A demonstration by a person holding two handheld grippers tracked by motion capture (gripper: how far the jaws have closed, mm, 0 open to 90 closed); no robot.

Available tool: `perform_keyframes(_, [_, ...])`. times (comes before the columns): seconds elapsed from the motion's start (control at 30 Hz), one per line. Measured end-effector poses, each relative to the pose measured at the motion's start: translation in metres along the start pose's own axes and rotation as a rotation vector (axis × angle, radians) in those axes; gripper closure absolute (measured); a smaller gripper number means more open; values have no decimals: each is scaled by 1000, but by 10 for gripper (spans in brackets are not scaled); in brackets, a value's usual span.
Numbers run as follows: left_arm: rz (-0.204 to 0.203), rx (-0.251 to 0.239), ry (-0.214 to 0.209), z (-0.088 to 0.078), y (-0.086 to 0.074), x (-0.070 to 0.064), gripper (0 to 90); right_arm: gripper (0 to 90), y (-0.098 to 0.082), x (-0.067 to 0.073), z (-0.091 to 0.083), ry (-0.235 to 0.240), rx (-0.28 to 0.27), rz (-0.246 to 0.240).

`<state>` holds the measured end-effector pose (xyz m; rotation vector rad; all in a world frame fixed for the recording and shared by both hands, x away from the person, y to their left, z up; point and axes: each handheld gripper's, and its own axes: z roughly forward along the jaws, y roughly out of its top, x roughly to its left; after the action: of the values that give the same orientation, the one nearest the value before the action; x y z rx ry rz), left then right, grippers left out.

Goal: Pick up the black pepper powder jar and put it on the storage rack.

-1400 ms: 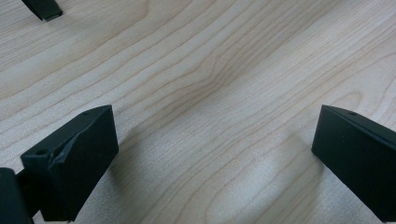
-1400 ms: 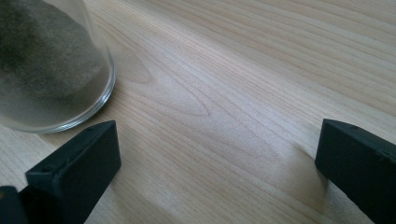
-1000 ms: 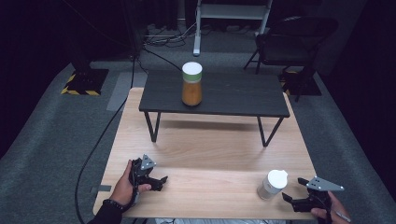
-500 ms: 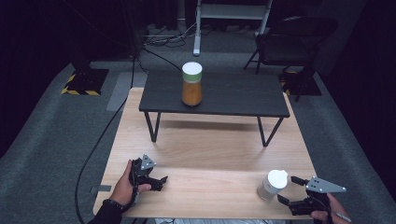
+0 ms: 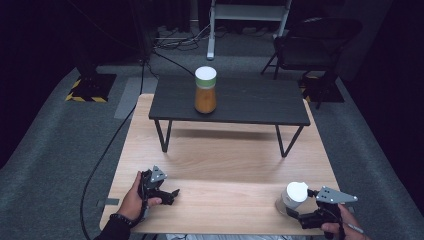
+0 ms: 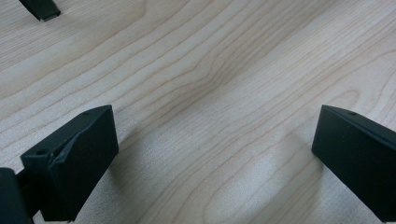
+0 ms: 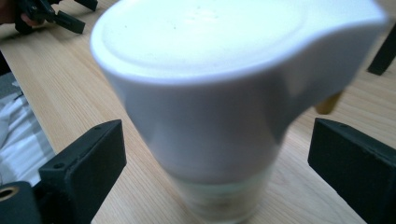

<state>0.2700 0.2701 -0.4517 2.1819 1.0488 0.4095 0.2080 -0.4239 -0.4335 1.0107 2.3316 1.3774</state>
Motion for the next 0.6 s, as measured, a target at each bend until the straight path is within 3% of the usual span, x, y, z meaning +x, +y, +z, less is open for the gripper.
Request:
perform_keyframes(0.13, [0,0,0,0,0,0,5,79,-3,0,10,24,-21,34])
perform_keyframes(0.37, [1,-1,0,0,0,0,4,217,-9,12,16,-32,-57,61])
perform_keyframes(0.6, [-1,0,0,0,0,0,4,276,-9,23,21,-87,-62,22])
